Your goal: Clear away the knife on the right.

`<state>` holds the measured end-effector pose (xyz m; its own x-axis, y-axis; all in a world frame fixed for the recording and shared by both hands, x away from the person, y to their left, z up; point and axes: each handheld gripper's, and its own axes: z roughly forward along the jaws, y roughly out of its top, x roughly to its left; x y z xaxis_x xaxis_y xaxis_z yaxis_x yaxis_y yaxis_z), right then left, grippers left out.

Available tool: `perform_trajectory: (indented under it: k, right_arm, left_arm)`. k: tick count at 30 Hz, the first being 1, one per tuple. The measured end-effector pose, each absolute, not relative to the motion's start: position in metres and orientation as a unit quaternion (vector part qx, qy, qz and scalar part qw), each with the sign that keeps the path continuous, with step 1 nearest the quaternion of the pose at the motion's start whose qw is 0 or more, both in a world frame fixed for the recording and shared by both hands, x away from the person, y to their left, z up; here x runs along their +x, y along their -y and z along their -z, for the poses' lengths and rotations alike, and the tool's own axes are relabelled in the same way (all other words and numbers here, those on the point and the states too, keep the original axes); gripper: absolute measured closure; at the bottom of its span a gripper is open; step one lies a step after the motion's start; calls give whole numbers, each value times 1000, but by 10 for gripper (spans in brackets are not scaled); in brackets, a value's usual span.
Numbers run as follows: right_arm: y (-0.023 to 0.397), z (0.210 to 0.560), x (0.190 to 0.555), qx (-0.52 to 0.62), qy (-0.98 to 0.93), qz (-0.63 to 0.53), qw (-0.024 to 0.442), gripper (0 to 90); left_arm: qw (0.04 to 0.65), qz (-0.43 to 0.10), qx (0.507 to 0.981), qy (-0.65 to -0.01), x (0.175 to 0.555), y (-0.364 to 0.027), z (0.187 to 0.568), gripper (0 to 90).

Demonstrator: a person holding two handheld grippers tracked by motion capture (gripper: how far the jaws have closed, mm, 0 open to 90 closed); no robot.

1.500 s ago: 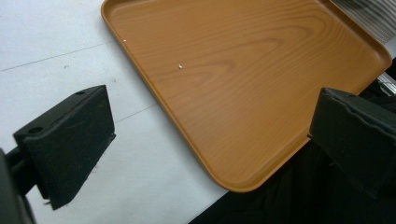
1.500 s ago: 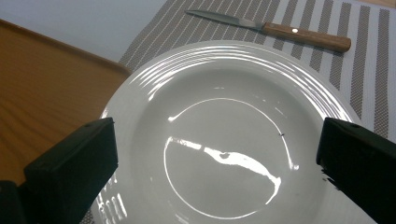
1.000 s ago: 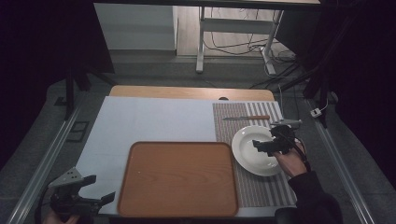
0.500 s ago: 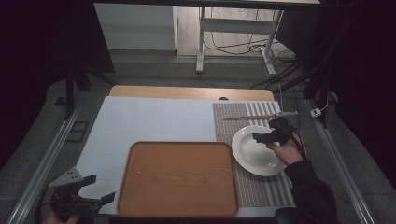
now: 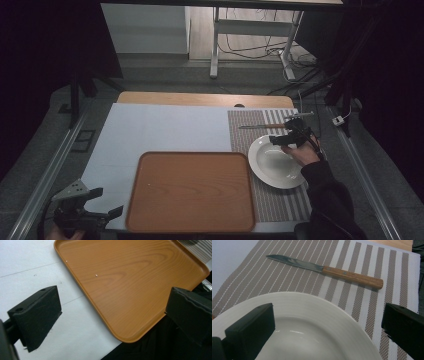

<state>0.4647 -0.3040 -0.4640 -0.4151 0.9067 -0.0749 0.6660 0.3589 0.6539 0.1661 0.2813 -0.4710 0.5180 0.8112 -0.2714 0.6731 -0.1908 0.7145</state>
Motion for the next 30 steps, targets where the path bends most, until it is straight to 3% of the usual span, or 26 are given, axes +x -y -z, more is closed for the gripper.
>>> perform_trajectory:
  k: [4, 9, 10, 12, 13, 16, 17, 19, 30]
  right_arm:
    - [303, 464, 471, 491, -796, -274, 224, 23]
    - [305, 463, 481, 488, -797, -273, 229, 117]
    - [305, 464, 485, 487, -799, -267, 231, 179]
    - [306, 464, 488, 489, -799, -260, 236, 221]
    - [307, 464, 493, 493, -796, -255, 242, 295]
    - [309, 465, 500, 496, -796, -259, 231, 418]
    - [309, 465, 500, 496, -796, -259, 231, 418]
    - [311, 465, 507, 498, -797, -260, 222, 525]
    - [318, 474, 528, 506, -801, -255, 195, 799]
  left_arm:
    - [412, -84, 768, -483, 166, -281, 471, 1]
    - [412, -84, 768, -484, 166, -281, 471, 1]
    - [412, -84, 768, -484, 166, -281, 471, 1]
    - [412, -83, 768, -484, 166, -281, 471, 1]
    - [412, -84, 768, -484, 166, -281, 471, 2]
    - [412, -84, 768, -483, 166, -281, 471, 1]
    - [412, -83, 768, -483, 166, -281, 471, 1]
    - [411, -84, 769, -483, 166, -281, 471, 2]
    - [407, -85, 771, -482, 166, -280, 471, 4]
